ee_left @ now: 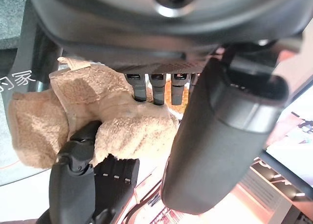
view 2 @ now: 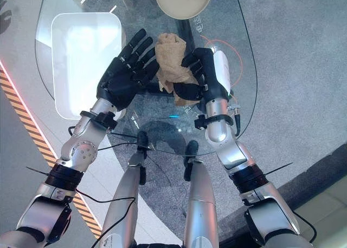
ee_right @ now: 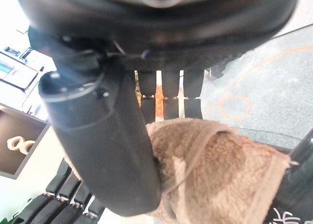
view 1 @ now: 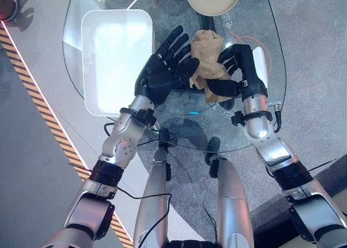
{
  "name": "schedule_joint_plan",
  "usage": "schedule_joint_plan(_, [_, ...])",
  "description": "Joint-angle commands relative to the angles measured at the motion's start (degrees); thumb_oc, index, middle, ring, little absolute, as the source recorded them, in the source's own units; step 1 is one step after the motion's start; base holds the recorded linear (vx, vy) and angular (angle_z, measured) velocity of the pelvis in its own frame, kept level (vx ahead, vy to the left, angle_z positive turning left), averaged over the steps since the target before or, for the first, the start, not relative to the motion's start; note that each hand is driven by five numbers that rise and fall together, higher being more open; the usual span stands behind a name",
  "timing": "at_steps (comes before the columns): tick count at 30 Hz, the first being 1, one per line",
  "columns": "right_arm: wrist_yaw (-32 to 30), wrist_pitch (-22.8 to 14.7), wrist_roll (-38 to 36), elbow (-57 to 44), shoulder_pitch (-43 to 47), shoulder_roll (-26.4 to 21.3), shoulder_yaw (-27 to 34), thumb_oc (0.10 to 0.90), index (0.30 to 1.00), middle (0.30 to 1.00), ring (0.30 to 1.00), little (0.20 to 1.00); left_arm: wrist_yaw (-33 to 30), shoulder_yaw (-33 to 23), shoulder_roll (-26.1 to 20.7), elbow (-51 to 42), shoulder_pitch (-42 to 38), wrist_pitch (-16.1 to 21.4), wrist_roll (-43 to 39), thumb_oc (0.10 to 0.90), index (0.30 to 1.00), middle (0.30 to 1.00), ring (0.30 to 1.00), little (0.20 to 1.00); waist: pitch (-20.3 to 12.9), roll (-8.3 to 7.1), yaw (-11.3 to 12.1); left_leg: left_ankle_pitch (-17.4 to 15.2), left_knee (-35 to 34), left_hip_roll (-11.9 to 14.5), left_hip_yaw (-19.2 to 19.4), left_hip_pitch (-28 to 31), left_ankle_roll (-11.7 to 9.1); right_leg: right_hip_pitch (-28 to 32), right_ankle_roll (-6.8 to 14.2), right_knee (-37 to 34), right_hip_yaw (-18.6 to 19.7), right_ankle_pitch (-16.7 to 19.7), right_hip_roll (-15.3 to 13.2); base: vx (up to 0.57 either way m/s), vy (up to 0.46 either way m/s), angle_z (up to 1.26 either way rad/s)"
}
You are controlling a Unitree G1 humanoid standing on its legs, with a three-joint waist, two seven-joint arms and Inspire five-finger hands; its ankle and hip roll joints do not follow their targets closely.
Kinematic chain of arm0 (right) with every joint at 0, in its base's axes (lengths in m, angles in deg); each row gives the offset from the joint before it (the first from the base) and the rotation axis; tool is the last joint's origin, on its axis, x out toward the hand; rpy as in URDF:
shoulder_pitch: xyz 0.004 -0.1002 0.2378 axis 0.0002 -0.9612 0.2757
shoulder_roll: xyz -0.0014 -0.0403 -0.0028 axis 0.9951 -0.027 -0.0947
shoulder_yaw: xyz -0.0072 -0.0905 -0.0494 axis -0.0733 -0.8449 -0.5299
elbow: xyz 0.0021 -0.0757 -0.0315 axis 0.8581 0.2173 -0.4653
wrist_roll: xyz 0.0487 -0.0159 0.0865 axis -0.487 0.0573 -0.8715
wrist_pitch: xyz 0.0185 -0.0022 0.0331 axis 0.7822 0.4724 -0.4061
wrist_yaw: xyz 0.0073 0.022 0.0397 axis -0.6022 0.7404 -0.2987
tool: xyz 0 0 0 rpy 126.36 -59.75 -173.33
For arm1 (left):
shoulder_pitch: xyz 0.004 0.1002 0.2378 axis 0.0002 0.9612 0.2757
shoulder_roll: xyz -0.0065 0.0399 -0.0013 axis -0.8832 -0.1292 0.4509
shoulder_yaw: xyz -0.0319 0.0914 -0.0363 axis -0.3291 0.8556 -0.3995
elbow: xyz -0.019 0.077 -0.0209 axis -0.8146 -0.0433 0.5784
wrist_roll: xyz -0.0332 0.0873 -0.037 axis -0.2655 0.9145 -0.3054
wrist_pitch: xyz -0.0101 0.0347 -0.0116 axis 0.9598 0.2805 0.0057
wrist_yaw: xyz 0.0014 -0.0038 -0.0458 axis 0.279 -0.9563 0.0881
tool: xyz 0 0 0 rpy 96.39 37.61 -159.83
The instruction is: Wipe the table with a cloth and put it in the basket.
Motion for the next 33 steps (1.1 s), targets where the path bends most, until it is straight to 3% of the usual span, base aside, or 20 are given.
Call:
schedule_joint_plan(1, [-1.0, -7.8, 2.0, -11.6, 10.1, -1.3, 0.4, 0.1, 0.3, 0.3, 0.3, 0.2, 6.0, 1.2, -0.9, -10.6, -5.5, 1.6, -2.0, 0.8, 0.9, 0.9, 0.9, 0.9, -1.7, -1.31, -0.4, -8.4, 6.1, -2.0, 5.6, 2.1, 4.1, 2.3, 3.4, -8.9, 1.3, 7.1, 1.4, 0.0, 0.0, 0.0])
schedule_joint_plan(24, [1.6, -8.3, 2.9, -12.5, 10.6, -0.9, -0.5, 0.1, 0.3, 0.3, 0.3, 0.2, 3.1, 1.5, -1.0, -11.2, -5.3, 2.0, 1.6, 0.8, 0.9, 0.9, 0.9, 0.9, -1.7, -1.48, -0.1, -8.6, 6.3, -2.2, 5.3, 1.5, 4.2, 1.8, 3.4, -8.6, 1.0, 7.0, 1.5, 0.0, 0.0, 0.0])
schedule_joint_plan(33, [-0.9, -7.9, 3.5, -12.9, 10.2, -0.4, 0.2, 0.1, 0.3, 0.3, 0.3, 0.2, -9.3, -0.4, -0.4, -10.0, -3.8, 10.2, 6.2, 0.8, 0.9, 0.9, 0.9, 0.9, -1.7, -1.51, 0.3, -8.5, 6.4, -2.5, 4.9, 1.2, 4.2, 1.7, 3.4, -8.5, 1.0, 6.7, 1.7, 0.0, 0.0, 0.0])
